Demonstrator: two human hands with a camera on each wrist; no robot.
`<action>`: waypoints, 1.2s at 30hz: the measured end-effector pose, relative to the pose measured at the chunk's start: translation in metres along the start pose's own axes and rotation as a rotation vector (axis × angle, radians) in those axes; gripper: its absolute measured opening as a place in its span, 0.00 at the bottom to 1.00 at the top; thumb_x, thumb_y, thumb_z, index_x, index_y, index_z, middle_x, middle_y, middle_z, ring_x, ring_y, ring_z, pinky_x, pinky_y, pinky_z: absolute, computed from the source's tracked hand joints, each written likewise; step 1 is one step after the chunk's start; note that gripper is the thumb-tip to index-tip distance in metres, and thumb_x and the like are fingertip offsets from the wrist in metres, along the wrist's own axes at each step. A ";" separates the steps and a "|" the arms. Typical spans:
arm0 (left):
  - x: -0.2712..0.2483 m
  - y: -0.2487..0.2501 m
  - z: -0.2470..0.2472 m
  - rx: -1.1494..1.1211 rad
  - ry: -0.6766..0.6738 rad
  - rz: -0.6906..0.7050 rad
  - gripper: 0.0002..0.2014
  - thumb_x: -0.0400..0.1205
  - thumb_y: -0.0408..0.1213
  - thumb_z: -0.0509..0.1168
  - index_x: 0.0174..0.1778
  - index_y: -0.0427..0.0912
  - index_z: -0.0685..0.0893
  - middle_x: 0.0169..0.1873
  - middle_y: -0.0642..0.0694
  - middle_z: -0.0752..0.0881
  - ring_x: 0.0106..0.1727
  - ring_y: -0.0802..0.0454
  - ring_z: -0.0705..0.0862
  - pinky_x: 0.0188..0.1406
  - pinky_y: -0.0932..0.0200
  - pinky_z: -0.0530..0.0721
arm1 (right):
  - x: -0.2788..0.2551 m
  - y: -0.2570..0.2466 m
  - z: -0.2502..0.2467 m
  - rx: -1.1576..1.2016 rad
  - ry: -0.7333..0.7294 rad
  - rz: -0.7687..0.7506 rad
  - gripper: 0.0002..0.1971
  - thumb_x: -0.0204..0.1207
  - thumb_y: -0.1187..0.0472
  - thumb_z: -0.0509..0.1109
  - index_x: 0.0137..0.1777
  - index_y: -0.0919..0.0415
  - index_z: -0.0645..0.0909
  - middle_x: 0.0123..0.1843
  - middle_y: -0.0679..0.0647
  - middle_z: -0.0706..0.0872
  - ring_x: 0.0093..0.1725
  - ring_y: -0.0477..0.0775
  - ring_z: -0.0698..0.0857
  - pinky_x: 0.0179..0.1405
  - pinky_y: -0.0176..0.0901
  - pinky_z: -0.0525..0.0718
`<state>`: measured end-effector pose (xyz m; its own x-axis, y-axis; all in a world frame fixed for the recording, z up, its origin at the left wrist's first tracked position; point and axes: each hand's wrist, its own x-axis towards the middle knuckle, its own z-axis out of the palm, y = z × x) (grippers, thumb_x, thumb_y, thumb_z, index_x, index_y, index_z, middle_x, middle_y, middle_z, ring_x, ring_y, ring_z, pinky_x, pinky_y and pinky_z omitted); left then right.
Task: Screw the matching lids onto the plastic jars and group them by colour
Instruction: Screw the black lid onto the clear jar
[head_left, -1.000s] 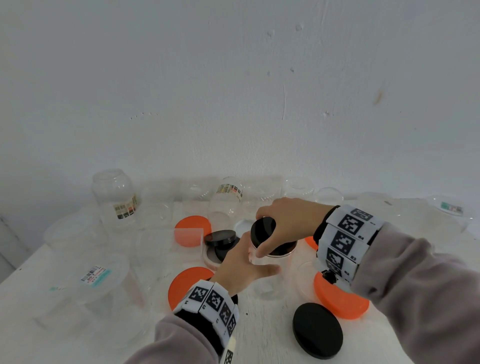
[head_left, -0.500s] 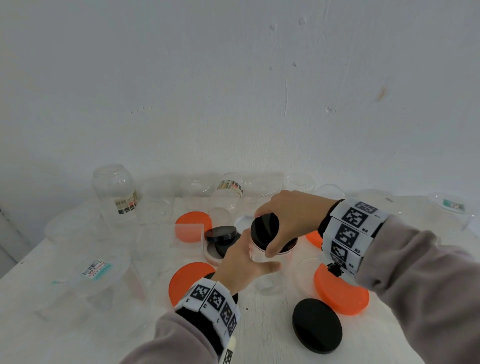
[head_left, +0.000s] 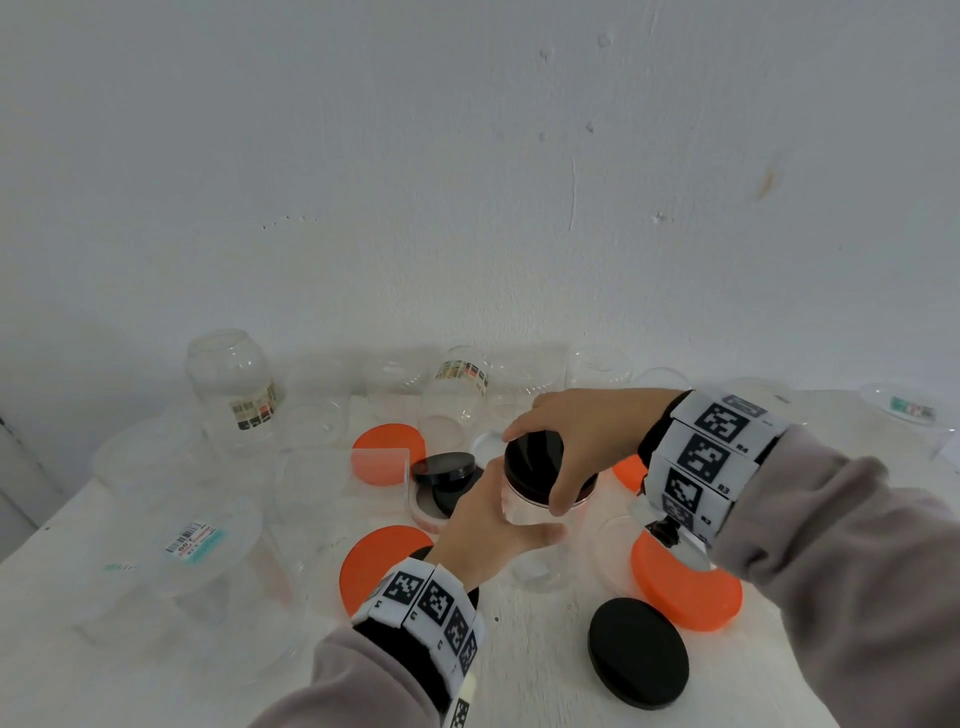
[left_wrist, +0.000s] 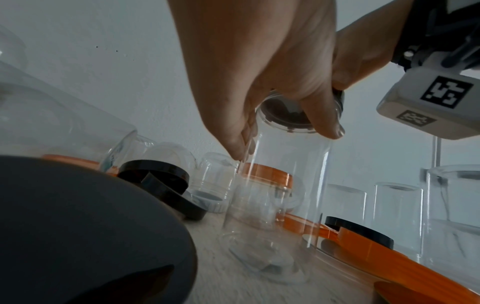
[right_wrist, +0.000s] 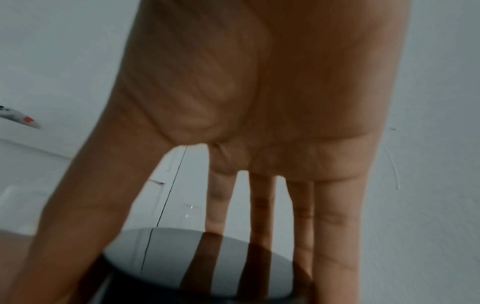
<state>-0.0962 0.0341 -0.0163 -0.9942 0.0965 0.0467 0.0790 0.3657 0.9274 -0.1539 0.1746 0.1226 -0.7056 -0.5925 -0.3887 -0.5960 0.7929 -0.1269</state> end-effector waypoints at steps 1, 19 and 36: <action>0.000 0.000 0.000 0.006 0.005 0.002 0.38 0.66 0.50 0.81 0.67 0.67 0.67 0.60 0.69 0.79 0.63 0.72 0.75 0.61 0.69 0.71 | 0.000 0.000 -0.001 -0.008 0.016 -0.011 0.44 0.60 0.41 0.81 0.77 0.37 0.66 0.60 0.38 0.68 0.62 0.45 0.70 0.64 0.48 0.78; -0.004 0.003 0.002 0.002 0.014 0.006 0.39 0.67 0.49 0.81 0.72 0.56 0.69 0.63 0.63 0.81 0.66 0.65 0.77 0.66 0.62 0.75 | -0.004 -0.001 0.011 -0.017 0.104 0.043 0.37 0.63 0.31 0.74 0.69 0.48 0.73 0.59 0.45 0.77 0.57 0.49 0.78 0.52 0.43 0.79; -0.006 0.005 0.003 -0.030 0.016 0.016 0.38 0.69 0.45 0.80 0.73 0.55 0.69 0.63 0.61 0.81 0.67 0.65 0.77 0.68 0.61 0.75 | 0.001 -0.001 0.006 -0.003 -0.020 0.063 0.44 0.60 0.36 0.79 0.75 0.43 0.65 0.63 0.46 0.74 0.60 0.50 0.77 0.58 0.50 0.82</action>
<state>-0.0897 0.0375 -0.0133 -0.9939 0.0874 0.0670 0.0927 0.3362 0.9372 -0.1513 0.1741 0.1168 -0.7337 -0.5386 -0.4143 -0.5521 0.8279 -0.0985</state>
